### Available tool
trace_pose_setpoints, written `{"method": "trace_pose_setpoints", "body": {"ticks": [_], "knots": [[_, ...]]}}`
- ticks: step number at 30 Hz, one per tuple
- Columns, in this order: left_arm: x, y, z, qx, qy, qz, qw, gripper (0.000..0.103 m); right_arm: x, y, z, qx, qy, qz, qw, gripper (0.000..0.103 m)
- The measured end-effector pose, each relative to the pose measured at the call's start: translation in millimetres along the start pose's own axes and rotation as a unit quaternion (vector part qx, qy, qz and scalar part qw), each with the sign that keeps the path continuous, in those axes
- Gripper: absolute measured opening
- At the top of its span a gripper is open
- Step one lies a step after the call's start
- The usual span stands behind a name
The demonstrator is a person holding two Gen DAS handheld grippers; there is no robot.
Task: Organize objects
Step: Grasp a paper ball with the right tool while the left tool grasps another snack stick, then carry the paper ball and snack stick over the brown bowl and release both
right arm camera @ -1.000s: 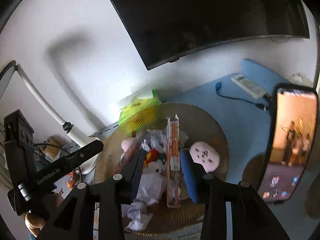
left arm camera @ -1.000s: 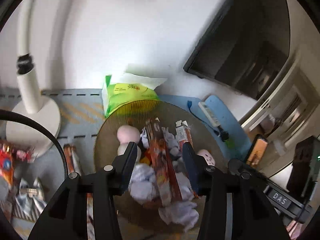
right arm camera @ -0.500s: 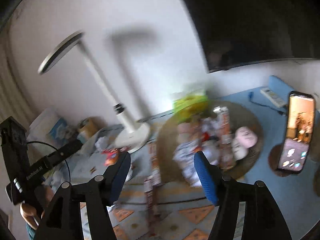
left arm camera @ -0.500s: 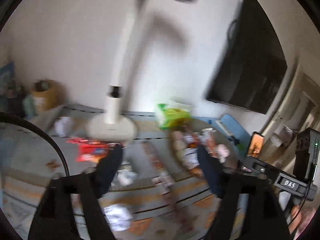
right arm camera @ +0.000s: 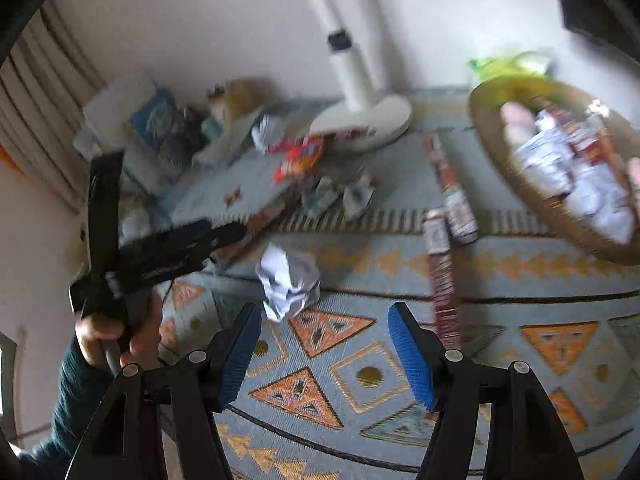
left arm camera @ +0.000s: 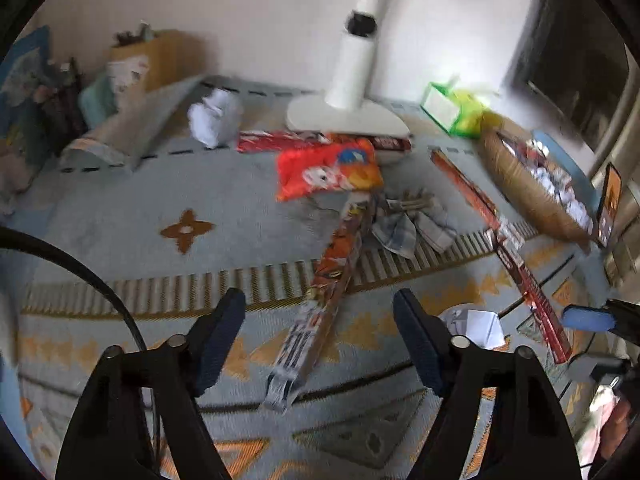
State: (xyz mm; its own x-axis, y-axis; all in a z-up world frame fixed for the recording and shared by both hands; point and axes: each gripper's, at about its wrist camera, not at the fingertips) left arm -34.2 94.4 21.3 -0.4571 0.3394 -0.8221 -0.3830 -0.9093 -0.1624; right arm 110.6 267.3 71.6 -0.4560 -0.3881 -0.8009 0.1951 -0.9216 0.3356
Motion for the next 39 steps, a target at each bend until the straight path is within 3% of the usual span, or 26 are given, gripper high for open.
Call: {"method": "trace_pose_setpoints", "body": {"ticks": [3,5,8,16,17,18,19,22,28,30,31,34,38,39], "knots": [[11,-4,6,0.018,0.016,0.001,0.9997,0.049,21,3,3,0.001,0.012,0.009,1.0,0.065],[21,-7,7,0.03,0.033,0.004,0.999,0.024,35,4,7,0.004,0.018,0.018,1.0,0.065],[18,-9,3,0.037,0.031,0.004,0.9988,0.019,50,6,14,0.004,0.03,0.018,0.999,0.065],[-18,-10,-33,0.003,0.021,0.011,0.9997,0.016,82,25,22,-0.007,0.044,0.017,0.999,0.065],[-21,-9,-39,-0.001,0.022,0.014,0.9997,0.016,82,27,20,-0.011,0.04,0.016,0.999,0.062],[-26,-8,-45,-0.005,0.022,0.016,0.9996,0.016,81,29,18,-0.016,0.034,0.009,0.999,0.047],[-30,-6,-52,-0.01,0.021,0.018,0.9996,0.016,80,30,16,-0.018,0.03,0.007,0.999,0.044],[-40,-7,-67,-0.021,0.02,0.015,0.9995,0.016,71,30,8,-0.024,0.027,0.01,0.999,0.044],[-53,-20,-92,-0.014,0.021,0.02,0.9995,0.016,43,32,-21,-0.076,0.032,-0.023,0.996,0.045],[-51,-22,-94,-0.016,0.022,0.025,0.9993,0.025,36,30,-29,-0.092,0.038,-0.046,0.994,0.045],[-48,-24,-94,-0.017,0.021,0.031,0.9992,0.035,34,28,-32,-0.095,0.038,-0.057,0.993,0.045],[-43,-27,-92,-0.014,0.018,0.047,0.9986,0.037,33,19,-36,-0.09,0.051,-0.06,0.993,0.049],[-40,-29,-89,-0.014,0.015,0.054,0.9984,0.04,35,10,-40,-0.067,0.065,-0.035,0.995,0.069],[-39,-30,-90,-0.012,0.011,0.057,0.9982,0.04,34,9,-42,-0.066,0.062,-0.035,0.995,0.069]]}}
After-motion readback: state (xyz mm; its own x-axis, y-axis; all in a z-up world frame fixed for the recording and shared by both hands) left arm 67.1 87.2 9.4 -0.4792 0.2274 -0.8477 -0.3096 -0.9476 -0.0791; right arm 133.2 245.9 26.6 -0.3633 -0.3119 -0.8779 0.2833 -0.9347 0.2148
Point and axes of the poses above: each gripper's, at about its wrist camera, not at the fingertips, and x roughly the way its jaws point, y to its left, z to its top, and after that the axes turned 4 degrees about y, right-handed
